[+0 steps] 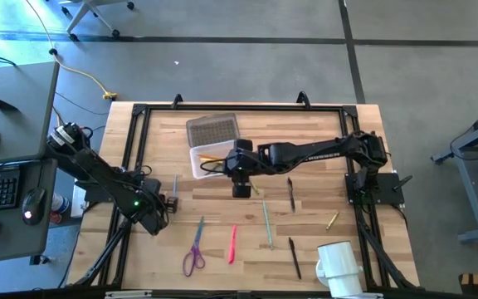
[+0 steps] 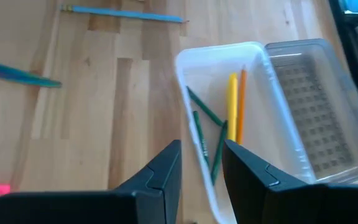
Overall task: Pick & place school supplies into a supply box
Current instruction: Put the orange pencil into the transparent supply box
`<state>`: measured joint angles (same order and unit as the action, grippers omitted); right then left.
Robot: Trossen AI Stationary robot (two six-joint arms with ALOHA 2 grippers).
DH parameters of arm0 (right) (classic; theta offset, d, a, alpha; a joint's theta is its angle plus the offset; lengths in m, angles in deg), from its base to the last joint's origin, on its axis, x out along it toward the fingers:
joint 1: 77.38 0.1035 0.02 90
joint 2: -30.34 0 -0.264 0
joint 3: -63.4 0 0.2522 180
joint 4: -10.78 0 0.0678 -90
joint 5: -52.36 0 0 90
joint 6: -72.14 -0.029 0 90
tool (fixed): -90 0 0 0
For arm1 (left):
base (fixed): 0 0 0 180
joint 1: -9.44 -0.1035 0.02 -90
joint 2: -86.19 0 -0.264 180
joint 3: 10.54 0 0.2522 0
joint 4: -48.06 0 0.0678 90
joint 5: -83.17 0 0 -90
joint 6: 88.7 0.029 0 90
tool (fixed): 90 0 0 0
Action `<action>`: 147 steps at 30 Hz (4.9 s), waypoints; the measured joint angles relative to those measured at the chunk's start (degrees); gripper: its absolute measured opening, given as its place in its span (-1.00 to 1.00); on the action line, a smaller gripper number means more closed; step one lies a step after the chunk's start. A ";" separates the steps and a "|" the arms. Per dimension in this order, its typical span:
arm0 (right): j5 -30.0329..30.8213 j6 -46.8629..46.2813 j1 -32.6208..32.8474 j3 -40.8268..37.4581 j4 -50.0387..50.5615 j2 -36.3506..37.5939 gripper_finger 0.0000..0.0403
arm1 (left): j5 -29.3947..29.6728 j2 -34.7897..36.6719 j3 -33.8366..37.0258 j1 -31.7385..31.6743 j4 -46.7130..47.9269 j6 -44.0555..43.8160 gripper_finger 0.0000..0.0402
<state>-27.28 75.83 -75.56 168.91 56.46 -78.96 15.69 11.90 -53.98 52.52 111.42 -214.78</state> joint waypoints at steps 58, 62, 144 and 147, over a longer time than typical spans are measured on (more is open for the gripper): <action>4.39 -2.16 2.96 0.02 4.34 0.00 -0.51 | 21.05 -11.81 -17.40 23.75 17.34 3.49 -0.45; 4.48 -2.17 2.96 0.02 4.19 0.00 -0.51 | 12.68 -18.51 -16.03 23.72 17.39 -5.10 -0.45; -3.48 1.80 2.94 0.02 0.35 0.00 -0.51 | 17.85 -39.35 -10.81 24.25 6.64 -11.90 -0.26; -3.48 2.83 2.94 0.02 0.35 0.00 -0.51 | 19.08 -39.40 -9.43 24.25 5.82 -12.24 -0.36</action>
<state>-30.76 78.67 -72.62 168.93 56.81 -78.96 34.77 -27.50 -63.41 76.77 117.24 -227.02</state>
